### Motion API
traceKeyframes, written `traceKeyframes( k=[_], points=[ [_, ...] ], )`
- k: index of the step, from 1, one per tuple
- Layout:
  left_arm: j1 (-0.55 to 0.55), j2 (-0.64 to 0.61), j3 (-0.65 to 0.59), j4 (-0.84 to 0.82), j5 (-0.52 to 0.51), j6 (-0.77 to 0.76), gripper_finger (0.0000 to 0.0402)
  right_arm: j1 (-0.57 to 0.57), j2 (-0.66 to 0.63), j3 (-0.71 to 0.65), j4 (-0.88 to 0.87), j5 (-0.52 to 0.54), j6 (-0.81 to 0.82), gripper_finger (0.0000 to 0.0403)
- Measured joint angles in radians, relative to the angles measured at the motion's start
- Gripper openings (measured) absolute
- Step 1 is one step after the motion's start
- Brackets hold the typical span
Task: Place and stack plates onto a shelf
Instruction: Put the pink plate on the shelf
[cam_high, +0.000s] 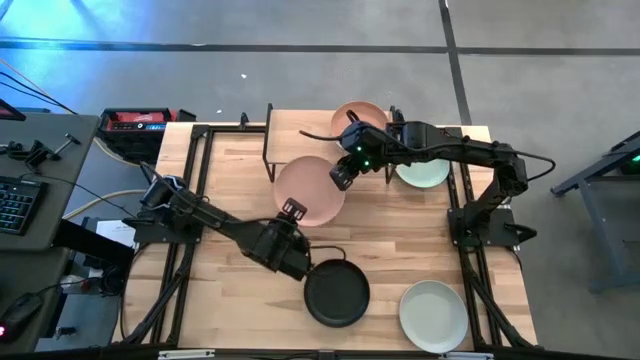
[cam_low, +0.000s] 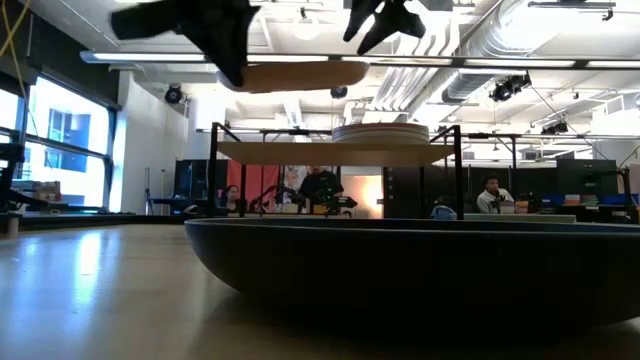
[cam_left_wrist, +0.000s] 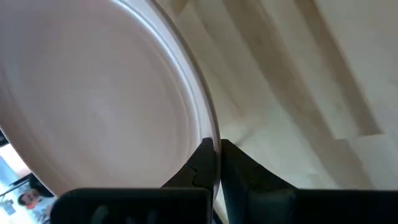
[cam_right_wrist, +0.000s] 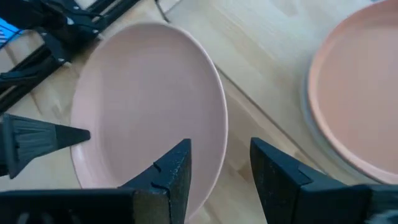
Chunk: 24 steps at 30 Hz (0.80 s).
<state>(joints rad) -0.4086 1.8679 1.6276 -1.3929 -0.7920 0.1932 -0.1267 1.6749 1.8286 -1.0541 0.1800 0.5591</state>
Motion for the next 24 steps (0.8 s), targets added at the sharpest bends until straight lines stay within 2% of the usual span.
traceKeyframes(
  k=[4, 24],
  points=[
    [0.031, 0.0, 0.0, 0.014, -0.05, 0.008, 0.0, -0.027, 0.0, 0.0, -0.015, 0.0, -0.018, 0.0142],
    [0.113, 0.0, 0.0, 0.147, -0.126, 0.161, 0.0, -0.123, 0.0, 0.0, -0.064, -0.034, -0.026, 0.0142]
  ],
)
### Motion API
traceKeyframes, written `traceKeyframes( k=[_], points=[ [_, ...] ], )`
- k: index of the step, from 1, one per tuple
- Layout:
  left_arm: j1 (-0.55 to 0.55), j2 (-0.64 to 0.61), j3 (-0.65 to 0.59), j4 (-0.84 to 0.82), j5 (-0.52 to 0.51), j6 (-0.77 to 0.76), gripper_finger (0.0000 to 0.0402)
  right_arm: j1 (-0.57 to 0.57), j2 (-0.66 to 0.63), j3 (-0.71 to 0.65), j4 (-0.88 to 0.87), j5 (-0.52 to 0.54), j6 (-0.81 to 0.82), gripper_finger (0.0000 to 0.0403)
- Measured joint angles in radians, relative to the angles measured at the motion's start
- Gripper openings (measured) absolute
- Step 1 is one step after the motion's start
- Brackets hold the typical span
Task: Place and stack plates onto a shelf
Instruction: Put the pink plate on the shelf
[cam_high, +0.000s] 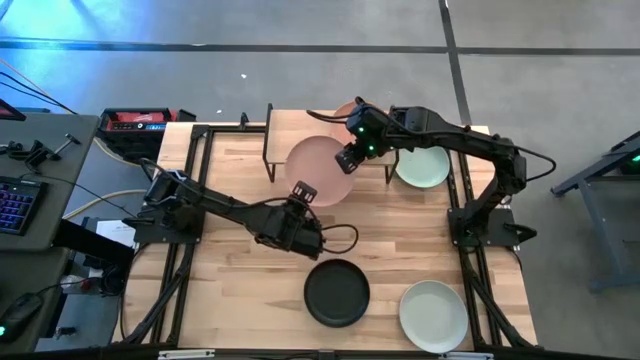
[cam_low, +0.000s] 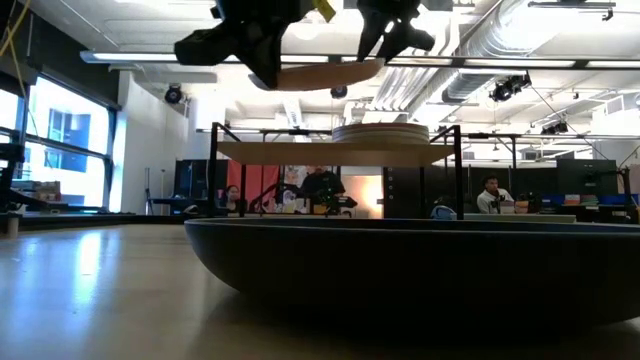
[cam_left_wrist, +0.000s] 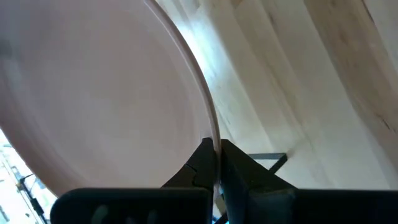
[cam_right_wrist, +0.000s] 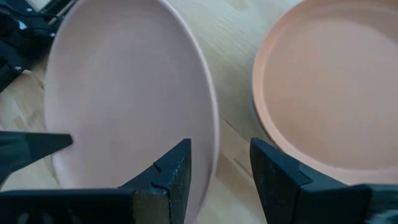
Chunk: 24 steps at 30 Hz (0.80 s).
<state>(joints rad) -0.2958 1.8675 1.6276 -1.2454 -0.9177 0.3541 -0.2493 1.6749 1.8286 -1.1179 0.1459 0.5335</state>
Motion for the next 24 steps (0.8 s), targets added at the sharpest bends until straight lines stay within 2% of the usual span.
traceKeyframes(
  k=[9, 13, 19, 24],
  points=[
    [0.002, 0.0, 0.0, 0.064, -0.021, 0.07, 0.0, -0.02, 0.0, 0.0, -0.009, -0.054, 0.01, 0.0136],
    [0.008, 0.0, 0.0, 0.071, -0.022, 0.07, 0.0, -0.021, 0.0, 0.0, -0.009, -0.076, 0.011, 0.01],
    [0.008, 0.0, 0.0, 0.07, -0.021, 0.067, 0.0, -0.022, 0.0, 0.0, -0.011, -0.08, 0.011, 0.0014],
    [0.013, 0.0, 0.0, 0.08, -0.018, 0.067, 0.0004, -0.021, 0.0, 0.0, -0.022, -0.079, 0.045, 0.0004]
  ],
)
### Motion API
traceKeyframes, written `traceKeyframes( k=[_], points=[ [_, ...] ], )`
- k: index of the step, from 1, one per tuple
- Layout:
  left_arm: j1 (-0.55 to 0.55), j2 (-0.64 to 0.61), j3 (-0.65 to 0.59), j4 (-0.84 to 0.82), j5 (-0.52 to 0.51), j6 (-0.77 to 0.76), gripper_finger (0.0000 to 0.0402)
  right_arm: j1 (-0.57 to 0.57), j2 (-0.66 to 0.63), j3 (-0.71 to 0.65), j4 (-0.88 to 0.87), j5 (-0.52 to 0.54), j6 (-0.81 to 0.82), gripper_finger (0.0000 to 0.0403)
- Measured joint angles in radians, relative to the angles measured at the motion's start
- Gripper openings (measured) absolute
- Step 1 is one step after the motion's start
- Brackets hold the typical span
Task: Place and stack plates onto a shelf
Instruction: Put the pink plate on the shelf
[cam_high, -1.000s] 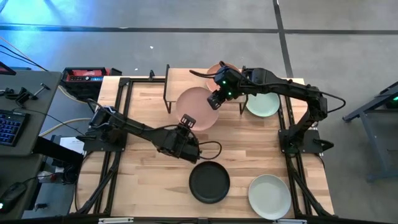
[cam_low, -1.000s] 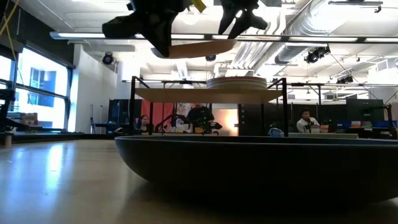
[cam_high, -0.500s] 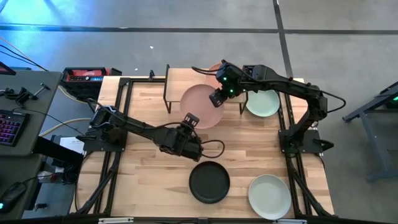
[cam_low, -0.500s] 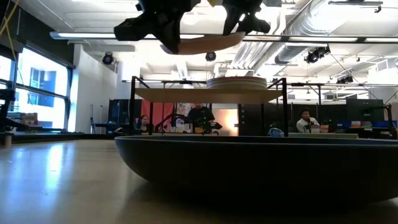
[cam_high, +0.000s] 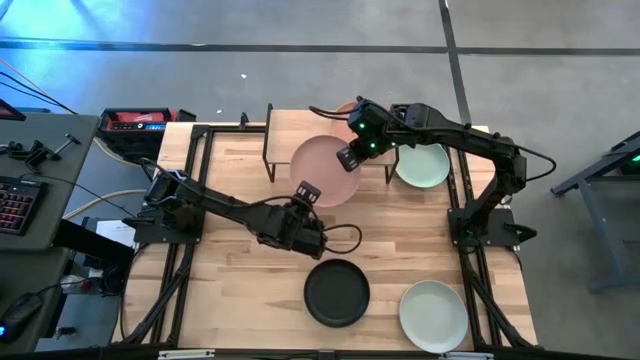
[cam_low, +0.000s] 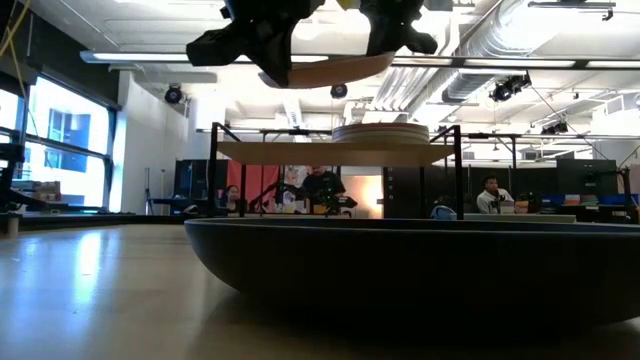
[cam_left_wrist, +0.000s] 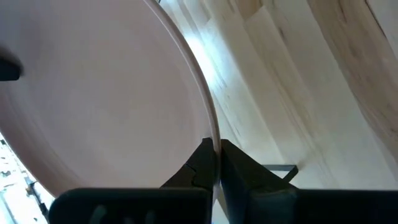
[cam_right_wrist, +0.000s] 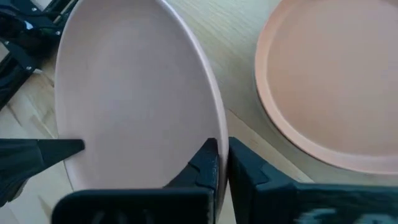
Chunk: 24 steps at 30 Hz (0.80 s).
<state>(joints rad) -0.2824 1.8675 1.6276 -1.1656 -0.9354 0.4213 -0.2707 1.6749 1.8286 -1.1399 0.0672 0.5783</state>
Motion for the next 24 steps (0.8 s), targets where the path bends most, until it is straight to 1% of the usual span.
traceKeyframes(
  k=[6, 9, 16, 18, 20, 24],
  points=[
    [0.022, 0.0, 0.0, 0.019, 0.021, -0.003, 0.0019, 0.002, 0.0, 0.0, -0.026, 0.012, 0.035, 0.0001],
    [0.029, 0.0, 0.0, 0.02, 0.027, -0.04, 0.0028, 0.003, 0.0, 0.0, -0.045, 0.029, 0.053, 0.0001],
    [0.036, 0.0, 0.0, 0.023, 0.181, -0.123, 0.0065, 0.005, 0.001, 0.0, -0.057, 0.033, 0.079, 0.0],
    [0.035, 0.0, 0.0, 0.027, 0.209, -0.159, 0.0077, 0.005, 0.002, 0.0, -0.064, 0.038, 0.091, 0.0],
    [0.03, 0.0, 0.001, 0.025, 0.208, -0.208, 0.0089, 0.003, 0.002, -0.001, -0.075, 0.042, 0.096, 0.0],
    [0.015, 0.0, 0.001, 0.014, 0.137, -0.26, 0.0102, 0.002, 0.002, -0.001, -0.088, 0.053, 0.105, 0.0]
  ],
)
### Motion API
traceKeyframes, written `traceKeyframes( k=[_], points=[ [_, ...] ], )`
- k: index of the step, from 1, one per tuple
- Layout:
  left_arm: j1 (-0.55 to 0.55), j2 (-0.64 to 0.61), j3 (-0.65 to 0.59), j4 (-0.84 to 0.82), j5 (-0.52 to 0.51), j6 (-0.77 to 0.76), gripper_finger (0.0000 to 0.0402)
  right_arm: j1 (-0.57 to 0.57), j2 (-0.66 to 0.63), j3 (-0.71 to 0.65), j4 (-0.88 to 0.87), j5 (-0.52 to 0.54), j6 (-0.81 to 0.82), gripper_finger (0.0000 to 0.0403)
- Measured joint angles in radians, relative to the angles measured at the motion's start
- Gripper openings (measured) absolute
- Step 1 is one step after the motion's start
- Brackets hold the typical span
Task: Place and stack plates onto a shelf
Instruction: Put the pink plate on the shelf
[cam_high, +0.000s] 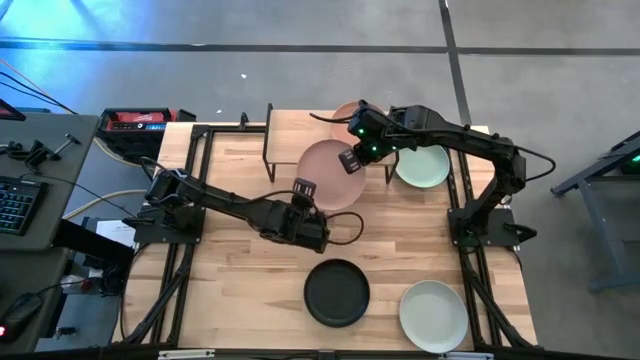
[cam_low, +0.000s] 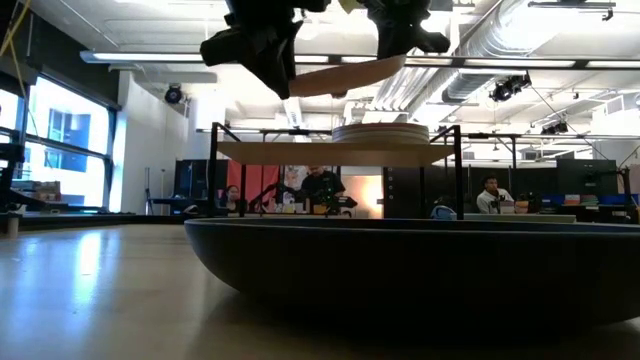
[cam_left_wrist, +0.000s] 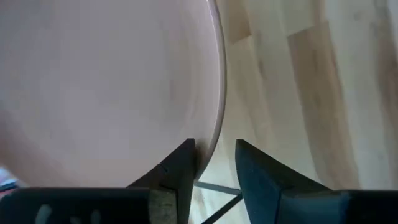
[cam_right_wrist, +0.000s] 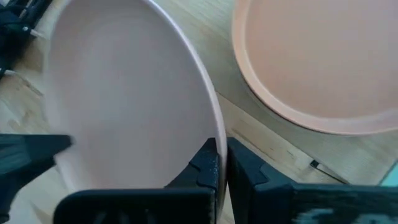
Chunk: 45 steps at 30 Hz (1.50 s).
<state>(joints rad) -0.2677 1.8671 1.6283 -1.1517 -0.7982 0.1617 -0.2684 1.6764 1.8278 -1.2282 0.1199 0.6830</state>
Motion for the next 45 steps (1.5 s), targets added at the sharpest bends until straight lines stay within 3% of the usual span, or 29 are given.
traceKeyframes(
  k=[5, 14, 24, 31, 45],
  points=[
    [-0.027, 0.0, 0.0, 0.003, -0.042, -0.004, 0.0104, 0.0, 0.0, 0.0, -0.065, 0.034, 0.044, 0.0],
    [-0.082, 0.0, -0.002, -0.027, 0.102, -0.061, 0.0104, 0.001, -0.002, 0.0, -0.092, 0.05, 0.08, 0.0],
    [-0.109, 0.0, -0.002, -0.127, 0.124, -0.277, 0.0104, -0.032, -0.002, 0.0, -0.082, 0.065, 0.075, 0.0],
    [-0.092, 0.0, -0.002, -0.236, 0.208, -0.463, 0.0104, -0.097, -0.002, 0.0, 0.047, 0.044, -0.026, 0.0],
    [0.044, -0.004, -0.001, -0.421, 0.249, -0.729, 0.0103, -0.264, 0.01, 0.002, 0.336, -0.084, -0.295, 0.0]
  ],
)
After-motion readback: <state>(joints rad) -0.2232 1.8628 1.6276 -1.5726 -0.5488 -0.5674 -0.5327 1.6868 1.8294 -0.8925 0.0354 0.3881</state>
